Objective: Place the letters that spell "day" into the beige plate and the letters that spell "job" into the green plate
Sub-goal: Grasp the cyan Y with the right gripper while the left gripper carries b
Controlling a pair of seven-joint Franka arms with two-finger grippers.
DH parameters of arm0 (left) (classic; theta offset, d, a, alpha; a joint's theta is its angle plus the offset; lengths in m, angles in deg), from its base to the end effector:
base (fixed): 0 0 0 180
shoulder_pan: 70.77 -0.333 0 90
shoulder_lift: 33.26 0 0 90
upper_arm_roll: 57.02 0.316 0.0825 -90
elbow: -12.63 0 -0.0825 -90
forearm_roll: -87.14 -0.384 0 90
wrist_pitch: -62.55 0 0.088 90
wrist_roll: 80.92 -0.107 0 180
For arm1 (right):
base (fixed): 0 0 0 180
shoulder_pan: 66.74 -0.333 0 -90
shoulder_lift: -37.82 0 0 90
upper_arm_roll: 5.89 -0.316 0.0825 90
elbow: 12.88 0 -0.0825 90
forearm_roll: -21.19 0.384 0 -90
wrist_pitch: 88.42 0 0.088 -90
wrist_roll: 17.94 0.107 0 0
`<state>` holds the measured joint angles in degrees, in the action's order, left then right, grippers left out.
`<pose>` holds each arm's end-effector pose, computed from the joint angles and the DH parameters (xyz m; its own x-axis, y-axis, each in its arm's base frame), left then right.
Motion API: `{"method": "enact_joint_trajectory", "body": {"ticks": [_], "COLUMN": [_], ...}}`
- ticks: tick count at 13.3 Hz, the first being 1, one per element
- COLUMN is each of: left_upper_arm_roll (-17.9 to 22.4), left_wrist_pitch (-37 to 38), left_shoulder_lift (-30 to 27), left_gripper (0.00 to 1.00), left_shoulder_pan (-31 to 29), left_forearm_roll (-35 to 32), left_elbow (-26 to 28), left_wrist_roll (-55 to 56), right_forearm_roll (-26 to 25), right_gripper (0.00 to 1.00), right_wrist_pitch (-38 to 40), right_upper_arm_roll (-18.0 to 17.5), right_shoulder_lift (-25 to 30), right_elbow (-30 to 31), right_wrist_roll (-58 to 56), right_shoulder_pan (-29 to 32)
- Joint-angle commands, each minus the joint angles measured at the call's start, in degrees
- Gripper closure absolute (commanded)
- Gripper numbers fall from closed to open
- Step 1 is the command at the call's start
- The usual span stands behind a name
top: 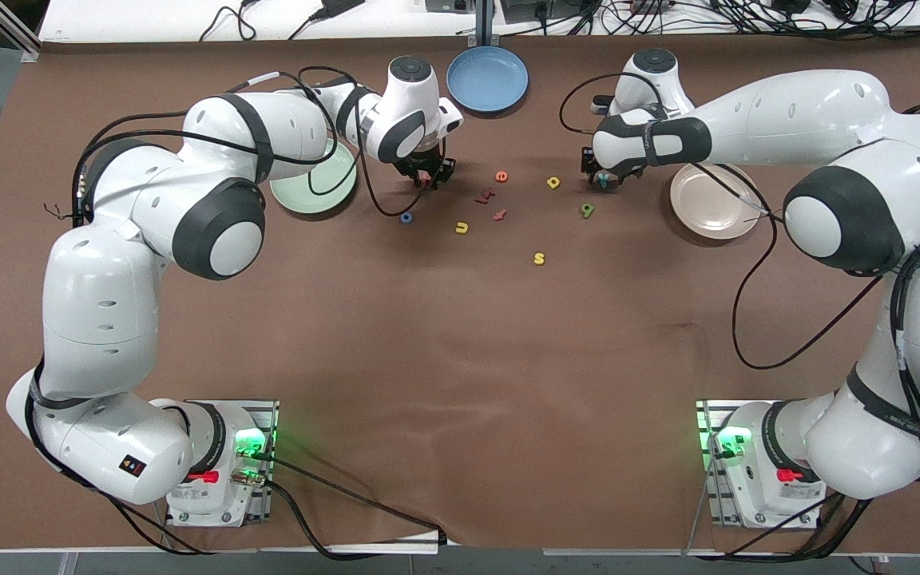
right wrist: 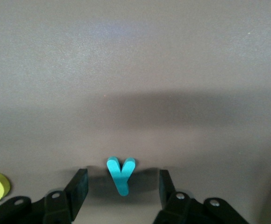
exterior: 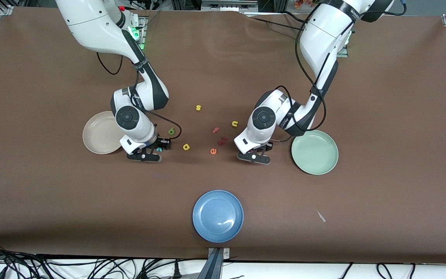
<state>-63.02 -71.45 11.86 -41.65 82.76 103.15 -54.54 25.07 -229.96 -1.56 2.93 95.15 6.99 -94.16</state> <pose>0.5746 -0.3911 0.1735 0.9840 -0.1757 -0.0300 -0.1755 -0.9844 0.0080 0.5801 0.2493 0.1803 0.9972 -0.0726 -0.0186 -0.0724 -0.9973 0.0111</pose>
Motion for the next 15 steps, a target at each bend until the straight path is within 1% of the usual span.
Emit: {"method": "enact_joint_trajectory", "body": {"ticks": [1,2,3,4,5,7,9,10,11,12,13,15], "left_upper_arm_roll": [0.55,0.56,0.73,0.99,1.52,2.14,2.05,2.05,2.05,2.05,1.96,1.96], "left_wrist_pitch": [0.31,0.75,2.93,5.91,9.42,15.49,19.37,20.6,21.49,21.58,21.06,20.18], "left_shoulder_lift": [-0.2,-0.73,-1.87,-3.01,-4.67,-7.93,-10.48,-11.01,-11.11,-10.58,-10.23,-8.13], "left_gripper": [0.9,0.92,0.92,0.92,0.92,0.92,0.92,0.92,0.89,0.89,0.89,0.87], "left_shoulder_pan": [0.41,0.07,-0.29,-0.38,-0.9,-3.35,-7.3,-9.06,-10.82,-12.92,-14.69,-15.41], "left_forearm_roll": [-1.77,-1.77,-1.77,-1.77,-1.86,-5.09,-6.08,-6.08,-6.08,-6.17,-6.08,-6.17], "left_elbow": [-0.51,-0.6,-0.6,-0.86,-0.87,-0.69,-0.43,-0.25,0.36,1.32,2.38,2.56], "left_wrist_roll": [1.14,1.05,0.96,0.87,0.26,-4.81,-10.44,-13.6,-15.28,-16.0,-17.14,-17.5], "right_forearm_roll": [0.96,1.31,2.01,2.1,2.19,2.28,2.28,2.28,2.28,2.28,2.28,2.28], "right_gripper": [0.41,0.46,0.51,0.57,0.61,0.71,0.84,0.86,0.91,0.97,1.0,1.0], "right_wrist_pitch": [-0.57,-0.48,-0.48,-0.48,-0.48,-0.48,-0.48,-0.48,-0.48,-0.31,0.21,0.83], "right_upper_arm_roll": [-0.37,-0.37,-0.37,-0.37,-0.37,-0.37,-0.37,-0.37,-0.37,-0.37,-0.37,-0.37], "right_shoulder_lift": [-0.09,-0.35,-0.44,-0.44,-0.52,-0.61,-0.61,-0.61,-0.61,-0.61,-0.53,-0.52], "right_elbow": [-0.02,-0.28,-0.28,-0.28,-0.37,-0.37,-0.37,-0.37,-0.45,-0.72,-1.07,-1.42], "right_wrist_roll": [-0.4,-0.4,-0.49,-0.58,-0.49,-0.23,-0.14,0.03,0.04,-0.14,-0.14,-0.05], "right_shoulder_pan": [0.7,0.7,0.7,0.7,0.78,0.78,0.7,0.7,0.7,0.7,0.7,0.7]}}
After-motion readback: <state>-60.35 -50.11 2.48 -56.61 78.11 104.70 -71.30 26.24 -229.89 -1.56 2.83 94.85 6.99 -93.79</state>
